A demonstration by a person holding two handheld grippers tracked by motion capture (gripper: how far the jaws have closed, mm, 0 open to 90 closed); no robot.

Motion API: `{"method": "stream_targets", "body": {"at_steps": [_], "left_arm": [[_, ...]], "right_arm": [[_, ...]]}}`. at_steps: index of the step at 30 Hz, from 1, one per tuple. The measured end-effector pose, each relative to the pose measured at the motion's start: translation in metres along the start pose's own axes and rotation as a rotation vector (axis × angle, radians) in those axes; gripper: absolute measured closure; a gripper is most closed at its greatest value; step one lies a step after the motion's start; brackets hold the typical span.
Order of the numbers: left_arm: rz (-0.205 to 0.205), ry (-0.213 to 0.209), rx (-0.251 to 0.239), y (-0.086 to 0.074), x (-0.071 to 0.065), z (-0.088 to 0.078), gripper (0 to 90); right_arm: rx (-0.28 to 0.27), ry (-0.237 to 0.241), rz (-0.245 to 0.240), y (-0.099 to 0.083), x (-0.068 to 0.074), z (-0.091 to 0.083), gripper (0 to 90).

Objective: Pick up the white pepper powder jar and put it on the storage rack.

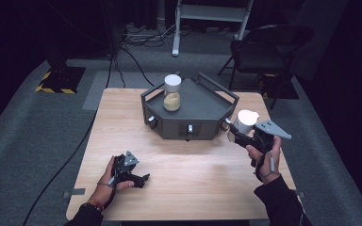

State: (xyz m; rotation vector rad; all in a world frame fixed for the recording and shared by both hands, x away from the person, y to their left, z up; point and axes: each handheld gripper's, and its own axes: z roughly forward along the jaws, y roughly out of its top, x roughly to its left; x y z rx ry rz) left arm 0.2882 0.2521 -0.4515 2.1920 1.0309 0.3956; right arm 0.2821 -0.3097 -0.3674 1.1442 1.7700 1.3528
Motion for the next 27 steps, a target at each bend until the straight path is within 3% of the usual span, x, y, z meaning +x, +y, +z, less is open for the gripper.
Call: {"method": "stream_targets", "body": {"at_steps": [14, 27], "left_arm": [[0.001, 0.0, 0.001, 0.0, 0.0, 0.0, 0.0], [0.001, 0.0, 0.001, 0.0, 0.0, 0.0, 0.0]], "right_arm": [[-0.025, 0.01, -0.02, 0.038, 0.018, 0.032, 30.0], [-0.06, 0.009, -0.033, 0.05, 0.024, 0.066, 30.0]]}}
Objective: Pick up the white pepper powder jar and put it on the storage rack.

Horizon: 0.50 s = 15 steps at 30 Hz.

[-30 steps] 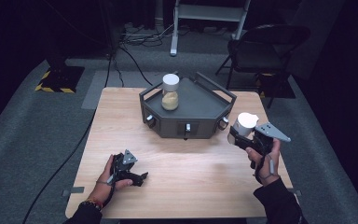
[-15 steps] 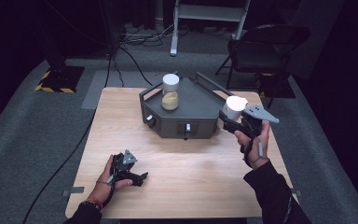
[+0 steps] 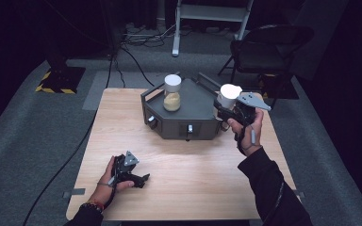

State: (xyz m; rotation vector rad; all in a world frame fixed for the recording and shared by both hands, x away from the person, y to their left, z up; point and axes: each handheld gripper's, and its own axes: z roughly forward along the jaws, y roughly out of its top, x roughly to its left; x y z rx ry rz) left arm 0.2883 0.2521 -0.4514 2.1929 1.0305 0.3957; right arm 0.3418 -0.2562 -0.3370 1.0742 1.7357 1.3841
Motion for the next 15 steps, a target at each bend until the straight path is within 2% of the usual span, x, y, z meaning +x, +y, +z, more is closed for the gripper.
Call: {"method": "stream_targets", "body": {"at_steps": [3, 11, 15], "left_arm": [[0.0, 0.0, 0.0, 0.0, 0.0, 0.0, 0.0], [0.0, 0.0, 0.0, 0.0, 0.0, 0.0, 0.0], [0.001, 0.001, 0.0, 0.0, 0.0, 0.0, 0.0]], "right_arm": [[-0.003, -0.009, -0.002, 0.002, 0.001, 0.013, 30.0], [0.011, -0.02, 0.017, 0.008, 0.003, 0.031, 30.0], [0.02, -0.025, 0.003, 0.012, 0.007, 0.039, 30.0]]}}
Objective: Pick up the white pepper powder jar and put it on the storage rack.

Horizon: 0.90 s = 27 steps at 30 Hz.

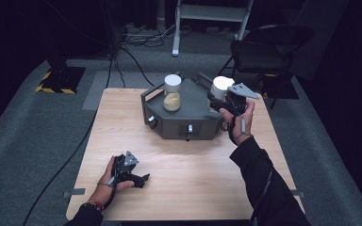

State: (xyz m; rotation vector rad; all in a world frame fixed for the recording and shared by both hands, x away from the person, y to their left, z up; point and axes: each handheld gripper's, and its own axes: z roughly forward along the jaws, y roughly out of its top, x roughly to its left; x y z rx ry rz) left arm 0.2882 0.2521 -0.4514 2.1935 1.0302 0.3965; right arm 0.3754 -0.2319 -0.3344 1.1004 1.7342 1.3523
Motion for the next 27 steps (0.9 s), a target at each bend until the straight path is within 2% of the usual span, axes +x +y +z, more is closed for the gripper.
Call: {"method": "stream_targets", "body": {"at_steps": [12, 27], "left_arm": [[0.0, 0.0, 0.0, 0.0, 0.0, 0.0, 0.0], [0.0, -0.001, 0.001, 0.0, 0.0, 0.0, 0.0]], "right_arm": [[0.012, -0.016, -0.017, -0.002, 0.01, 0.021, 30.0], [0.05, -0.043, -0.011, -0.013, 0.013, 0.038, 30.0]]}}
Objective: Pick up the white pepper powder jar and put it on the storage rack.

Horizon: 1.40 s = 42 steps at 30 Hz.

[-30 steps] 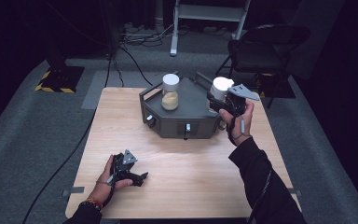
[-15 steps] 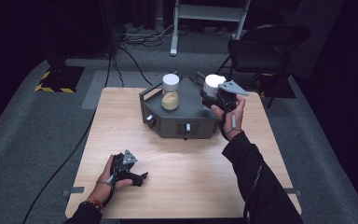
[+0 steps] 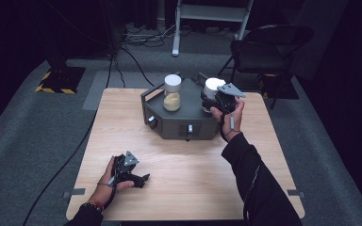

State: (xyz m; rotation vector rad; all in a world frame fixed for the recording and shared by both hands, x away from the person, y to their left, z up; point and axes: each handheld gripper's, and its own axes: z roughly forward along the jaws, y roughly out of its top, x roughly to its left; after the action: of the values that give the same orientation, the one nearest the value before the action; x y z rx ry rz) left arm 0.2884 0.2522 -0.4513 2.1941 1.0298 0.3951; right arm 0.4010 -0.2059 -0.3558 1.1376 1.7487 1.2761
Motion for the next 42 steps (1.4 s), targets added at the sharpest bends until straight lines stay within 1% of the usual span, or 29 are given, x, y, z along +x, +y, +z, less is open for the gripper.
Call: {"method": "stream_targets", "body": {"at_steps": [2, 5, 9, 13, 16, 18, 20, 22, 29, 35, 37, 38, 39, 40, 42], "left_arm": [[0.0, 0.0, -0.001, 0.0, 0.0, 0.0, 0.0], [0.0, 0.0, 0.0, 0.0, 0.0, 0.0, 0.0], [0.0, 0.0, 0.0, 0.0, 0.0, 0.0, 0.0], [0.0, 0.0, 0.0, 0.0, 0.0, 0.0, 0.0], [0.0, 0.0, 0.0, 0.0, 0.0, 0.0, 0.0], [0.0, 0.0, 0.0, 0.0, 0.0, 0.0, 0.0], [0.0, 0.0, 0.0, 0.0, 0.0, 0.0, 0.0], [0.0, 0.0, 0.0, 0.0, 0.0, 0.0, 0.0], [0.0, 0.0, 0.0, 0.0, 0.0, 0.0, 0.0], [0.0, 0.0, 0.0, 0.0, 0.0, 0.0, 0.0], [0.0, 0.0, 0.0, 0.0, 0.0, 0.0, 0.0], [0.0, 0.0, 0.0, 0.0, 0.0, 0.0, 0.0], [0.0, 0.0, 0.0, 0.0, 0.0, 0.0, 0.0], [0.0, 0.0, 0.0, 0.0, 0.0, 0.0, 0.0], [0.0, 0.0, 0.0, 0.0, 0.0, 0.0, 0.0]], "right_arm": [[0.0, -0.001, -0.004, -0.002, 0.0, 0.002, 30.0], [0.01, -0.004, 0.001, -0.006, 0.001, 0.004, 30.0], [0.008, -0.008, 0.006, -0.009, 0.001, 0.005, 30.0], [0.009, -0.002, 0.01, -0.009, -0.001, 0.005, 29.9], [0.007, -0.007, 0.009, -0.009, 0.0, 0.005, 29.9], [0.003, -0.01, 0.014, -0.011, 0.0, 0.005, 29.8], [0.004, -0.016, 0.039, -0.011, 0.0, 0.005, 29.8], [0.004, -0.014, 0.043, -0.011, -0.001, 0.005, 29.8], [-0.001, -0.017, 0.035, -0.013, 0.0, 0.005, 29.4], [-0.002, -0.028, 0.028, -0.014, 0.001, 0.005, 25.0], [-0.002, -0.033, 0.021, -0.014, 0.002, 0.005, 24.1], [-0.002, -0.027, 0.017, -0.014, 0.002, 0.005, 23.5], [0.001, -0.021, 0.006, -0.015, 0.002, 0.005, 23.2], [0.006, -0.025, -0.003, -0.014, 0.003, 0.005, 23.0], [0.0, -0.038, -0.006, -0.016, 0.006, 0.005, 17.3]]}}
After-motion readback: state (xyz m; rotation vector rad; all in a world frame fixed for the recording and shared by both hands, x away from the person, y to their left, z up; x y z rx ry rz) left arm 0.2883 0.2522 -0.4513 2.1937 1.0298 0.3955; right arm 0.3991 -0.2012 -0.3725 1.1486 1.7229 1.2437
